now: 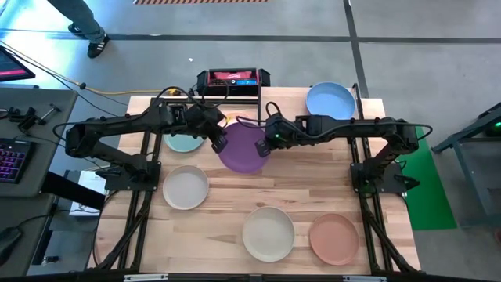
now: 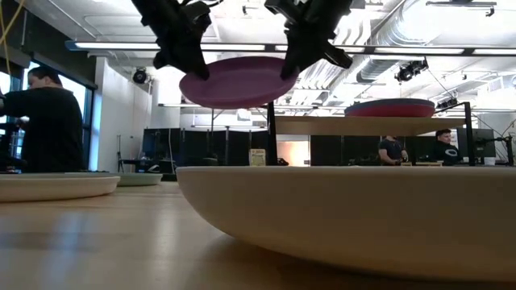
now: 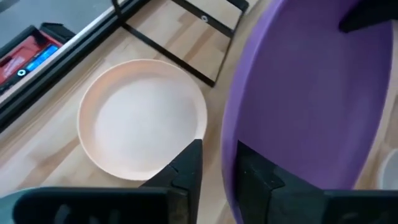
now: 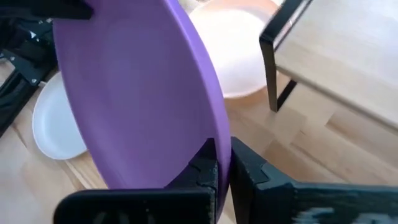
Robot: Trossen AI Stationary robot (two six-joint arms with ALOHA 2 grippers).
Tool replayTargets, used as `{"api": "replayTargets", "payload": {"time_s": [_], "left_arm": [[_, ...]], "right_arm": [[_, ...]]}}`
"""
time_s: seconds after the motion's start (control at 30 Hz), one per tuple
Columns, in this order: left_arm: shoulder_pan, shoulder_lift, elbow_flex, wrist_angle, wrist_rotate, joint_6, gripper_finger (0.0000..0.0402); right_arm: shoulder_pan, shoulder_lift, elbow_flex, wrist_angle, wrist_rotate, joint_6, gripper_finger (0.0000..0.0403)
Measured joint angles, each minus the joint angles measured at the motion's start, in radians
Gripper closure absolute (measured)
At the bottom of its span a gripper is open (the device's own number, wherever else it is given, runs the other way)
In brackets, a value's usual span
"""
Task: Place and stack plates onto a shelf
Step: Stack the purple plate on top of the blue plate on the shelf
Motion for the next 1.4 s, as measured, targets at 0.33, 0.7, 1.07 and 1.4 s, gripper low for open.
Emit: {"api": "replayTargets", "payload": {"time_s": [0.33,0.7,1.07,1.4], "left_arm": [[0.003,-0.014,0.0,0.085,0.01,-0.026,0.0296],[0.006,-0.052,0.0,0.24,0.01,0.002,0.0295],[0.006,-0.056,0.0,0.316,0.011,0.055,0.0295],[0.033,-0.055,0.0,0.317,-0.005,0.055,0.0296]], "right_arm": [[-0.019,-0.067,0.0,-0.082,0.007,0.025,0.0403],[-0.09,-0.192,0.0,-0.253,0.071,0.019,0.0403],[-0.252,-0.327,0.0,-0.368,0.115,-0.13,0.0403],[-0.486,-0.519,0.0,-0.376,0.067,-0.248,0.0403]]}}
